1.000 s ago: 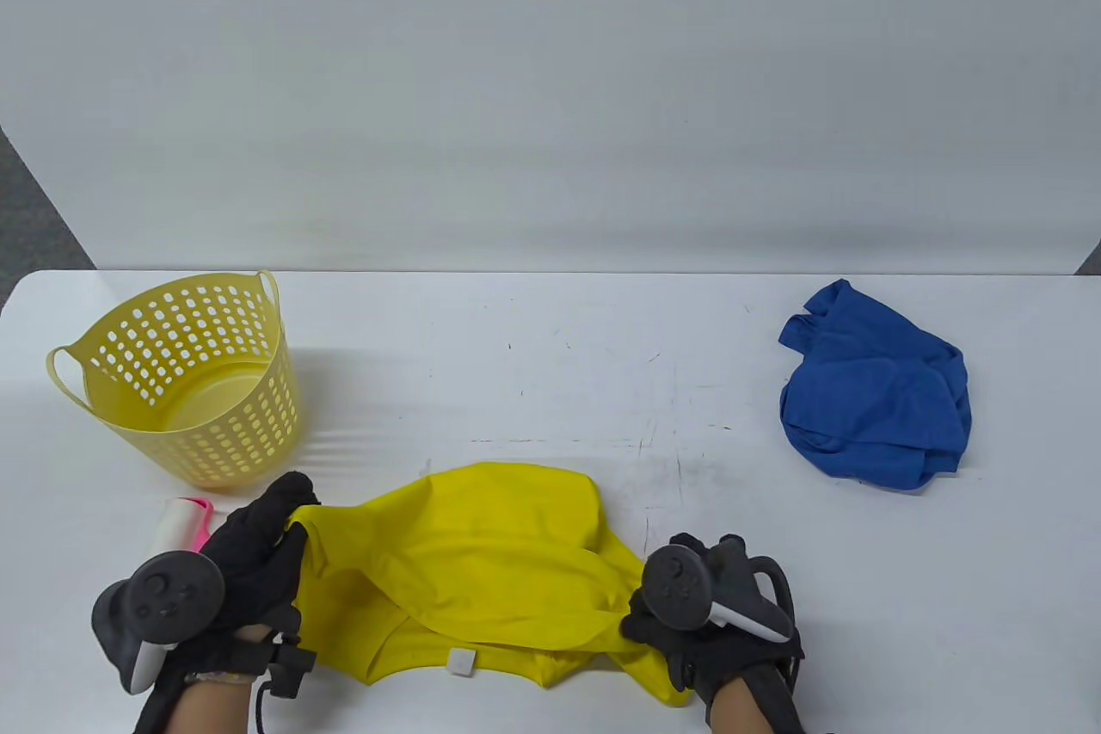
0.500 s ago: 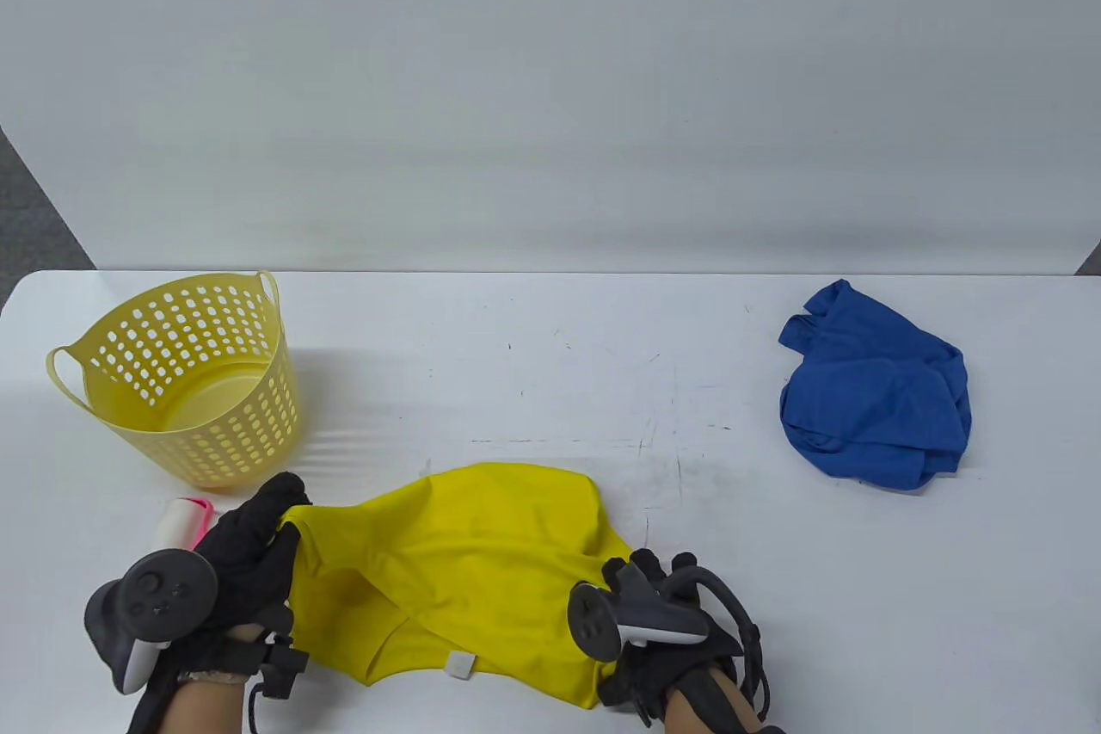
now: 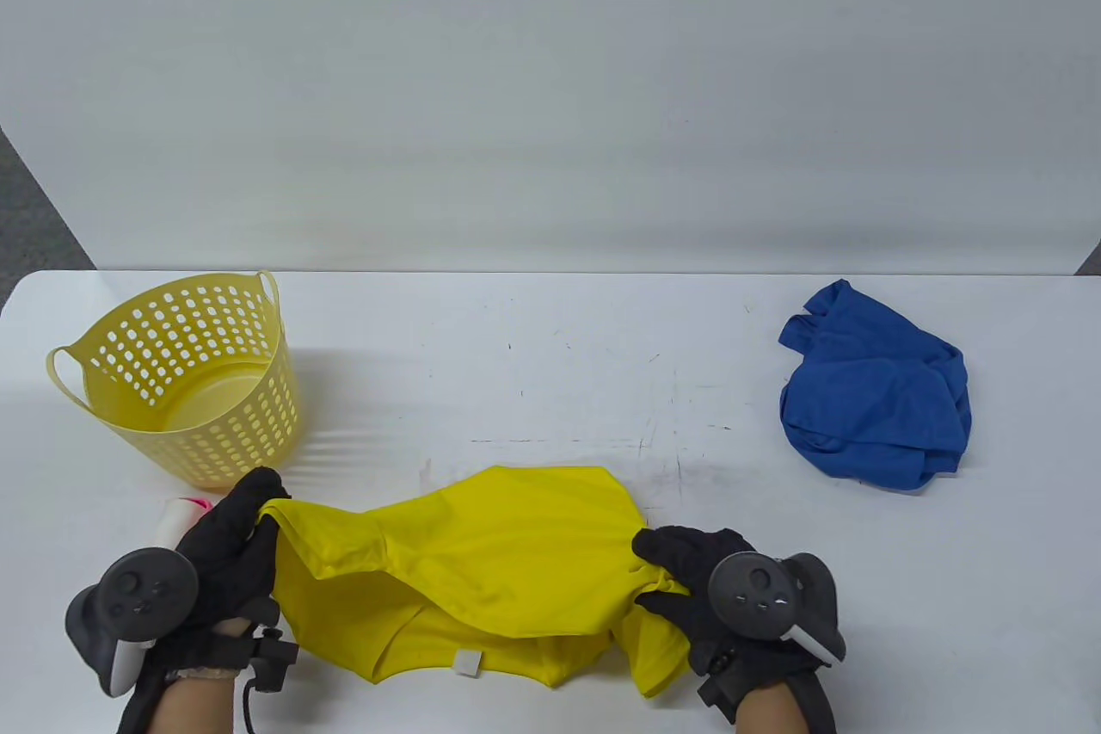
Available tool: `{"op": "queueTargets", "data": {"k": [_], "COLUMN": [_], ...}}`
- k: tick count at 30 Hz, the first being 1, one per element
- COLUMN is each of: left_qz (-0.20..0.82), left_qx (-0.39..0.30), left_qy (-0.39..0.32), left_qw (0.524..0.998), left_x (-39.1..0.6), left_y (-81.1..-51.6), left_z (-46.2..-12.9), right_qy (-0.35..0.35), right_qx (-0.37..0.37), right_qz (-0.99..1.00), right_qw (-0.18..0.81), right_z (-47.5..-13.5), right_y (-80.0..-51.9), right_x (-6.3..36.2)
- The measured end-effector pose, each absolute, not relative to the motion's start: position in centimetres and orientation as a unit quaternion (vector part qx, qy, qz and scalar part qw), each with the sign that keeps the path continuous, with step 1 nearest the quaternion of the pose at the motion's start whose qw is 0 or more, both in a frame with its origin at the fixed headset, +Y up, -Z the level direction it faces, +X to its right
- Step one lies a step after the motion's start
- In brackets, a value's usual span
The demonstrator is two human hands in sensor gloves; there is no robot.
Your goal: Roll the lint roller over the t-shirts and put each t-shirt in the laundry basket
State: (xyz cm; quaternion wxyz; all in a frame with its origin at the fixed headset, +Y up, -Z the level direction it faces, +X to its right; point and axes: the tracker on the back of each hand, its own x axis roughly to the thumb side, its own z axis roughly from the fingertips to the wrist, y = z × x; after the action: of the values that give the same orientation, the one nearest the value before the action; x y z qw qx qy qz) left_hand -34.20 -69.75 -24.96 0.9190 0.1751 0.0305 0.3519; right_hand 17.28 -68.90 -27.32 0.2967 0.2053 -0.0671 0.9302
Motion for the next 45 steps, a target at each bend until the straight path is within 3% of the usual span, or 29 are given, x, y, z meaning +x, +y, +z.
{"op": "queueTargets", "data": {"k": [7, 10, 12, 15, 19, 22, 25, 29, 34, 37, 42, 45], "left_qz": [0.377, 0.389, 0.403, 0.367, 0.167, 0.027, -0.070, -0.052, -0.001, 0.009, 0.003, 0.141], "left_qx": [0.194, 0.182, 0.159, 0.090, -0.058, -0.152, -0.198, -0.220, -0.187, -0.178, -0.118, -0.050], "left_qy": [0.053, 0.038, -0.021, -0.072, -0.068, -0.050, -0.021, -0.018, -0.019, -0.022, -0.040, -0.044], "left_qw": [0.904, 0.902, 0.901, 0.923, 0.982, 0.987, 0.977, 0.974, 0.982, 0.984, 0.992, 0.988], "left_x": [-35.0, -34.9, -34.3, -32.3, -28.1, -25.6, -24.4, -24.5, -24.4, -24.1, -24.7, -26.2], "left_y": [-69.5, -69.8, -69.9, -69.9, -72.2, -74.6, -76.4, -76.7, -76.8, -76.9, -74.6, -70.8], "left_z": [-24.6, -24.9, -25.4, -26.3, -27.5, -28.1, -28.7, -29.1, -29.1, -28.8, -28.1, -27.3], "right_qy": [-0.149, -0.244, -0.255, -0.112, 0.023, 0.121, 0.227, 0.206, 0.086, 0.065, 0.067, 0.016], "right_qx": [0.129, 0.046, 0.042, 0.064, 0.081, 0.095, 0.076, 0.057, 0.056, 0.079, 0.078, 0.076], "right_qz": [0.847, 0.834, 0.856, 0.928, 0.974, 0.981, 0.967, 0.973, 0.992, 0.994, 0.974, 0.945], "right_qw": [0.493, 0.492, 0.449, 0.349, 0.210, 0.119, 0.090, 0.091, 0.072, 0.045, 0.201, 0.317], "right_z": [-27.0, -26.4, -26.1, -26.5, -27.9, -28.5, -28.9, -29.6, -30.3, -30.3, -29.1, -28.3], "right_y": [-68.7, -68.6, -67.7, -67.8, -71.4, -74.0, -76.4, -77.0, -76.3, -75.8, -73.0, -69.9], "right_x": [22.2, 23.2, 22.9, 20.6, 15.4, 12.4, 11.2, 11.9, 12.2, 12.5, 14.8, 16.5]}}
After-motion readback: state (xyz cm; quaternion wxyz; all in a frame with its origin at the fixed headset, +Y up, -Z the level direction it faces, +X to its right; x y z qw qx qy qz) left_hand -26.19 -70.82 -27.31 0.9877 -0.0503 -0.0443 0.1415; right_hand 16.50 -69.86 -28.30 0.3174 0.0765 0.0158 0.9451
